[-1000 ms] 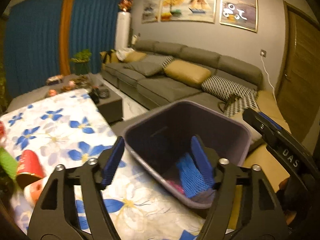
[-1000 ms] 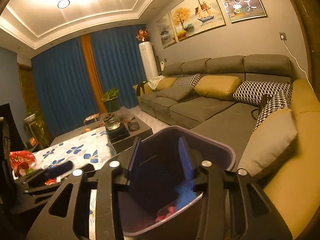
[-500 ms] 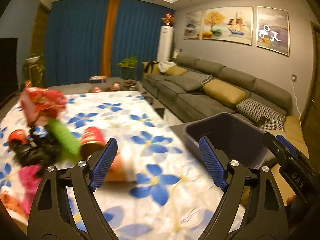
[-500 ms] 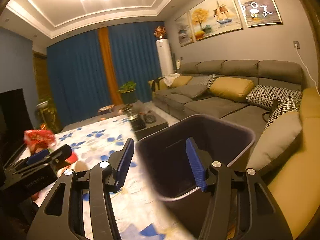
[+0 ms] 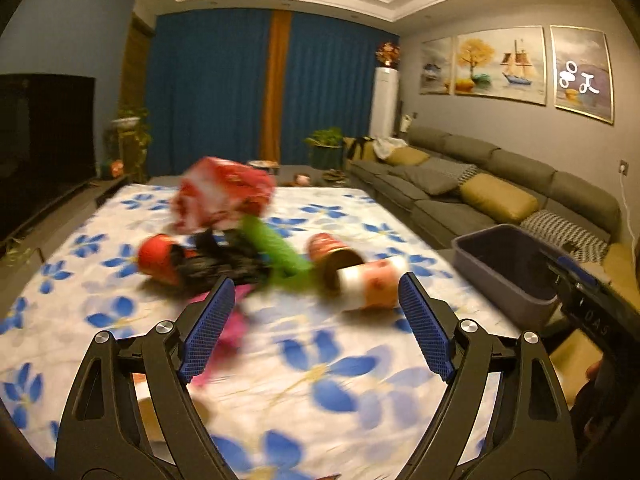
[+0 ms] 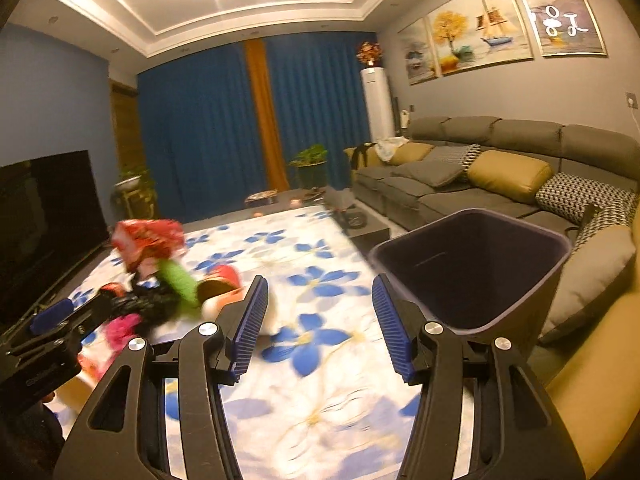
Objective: Collect trash
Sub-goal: 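Move both tools back to the table and grasp the paper cup with the left tool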
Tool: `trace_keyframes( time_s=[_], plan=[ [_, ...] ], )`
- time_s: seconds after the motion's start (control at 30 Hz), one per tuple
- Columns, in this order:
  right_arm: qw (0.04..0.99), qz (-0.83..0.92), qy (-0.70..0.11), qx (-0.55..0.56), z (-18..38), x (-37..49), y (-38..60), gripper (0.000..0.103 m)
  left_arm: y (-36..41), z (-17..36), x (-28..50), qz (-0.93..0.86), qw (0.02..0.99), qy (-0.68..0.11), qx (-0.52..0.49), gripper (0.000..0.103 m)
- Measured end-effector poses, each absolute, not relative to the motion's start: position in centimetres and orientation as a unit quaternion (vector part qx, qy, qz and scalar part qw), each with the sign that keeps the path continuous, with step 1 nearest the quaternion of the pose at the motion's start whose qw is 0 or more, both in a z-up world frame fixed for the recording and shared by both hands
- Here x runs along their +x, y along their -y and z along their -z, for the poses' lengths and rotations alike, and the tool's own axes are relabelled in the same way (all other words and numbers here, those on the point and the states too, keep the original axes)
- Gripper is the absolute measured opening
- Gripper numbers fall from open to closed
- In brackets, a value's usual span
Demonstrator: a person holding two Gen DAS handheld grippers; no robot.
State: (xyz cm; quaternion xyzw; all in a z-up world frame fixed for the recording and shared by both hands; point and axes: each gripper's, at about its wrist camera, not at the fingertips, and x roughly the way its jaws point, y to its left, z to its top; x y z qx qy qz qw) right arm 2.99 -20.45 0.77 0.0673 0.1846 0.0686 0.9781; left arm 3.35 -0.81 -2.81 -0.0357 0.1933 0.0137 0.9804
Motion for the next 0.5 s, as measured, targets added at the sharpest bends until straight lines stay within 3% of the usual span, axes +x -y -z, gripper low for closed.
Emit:
trace_keyframes(
  time_s=[0.17, 0.3, 0.5],
  plan=[
    [0.975, -0.103, -0.188, 0.050, -0.6, 1.7, 16.7, 0.055, -3.4, 4.1, 0.0, -0.063, 0.979, -0.193, -0.018, 0.080],
    [0.972, -0.125, -0.193, 0.040, -0.2, 0.8, 14.5, 0.055, -6.3, 5.7, -1.7, -0.083, 0.973, -0.213, -0.028, 0.070],
    [0.967, -0.150, -0.205, 0.022, 0.4, -0.1, 11.4, 0.055, -8.7, 7.8, -2.4, -0.100, 0.967, -0.233, -0.035, 0.064]
  ],
)
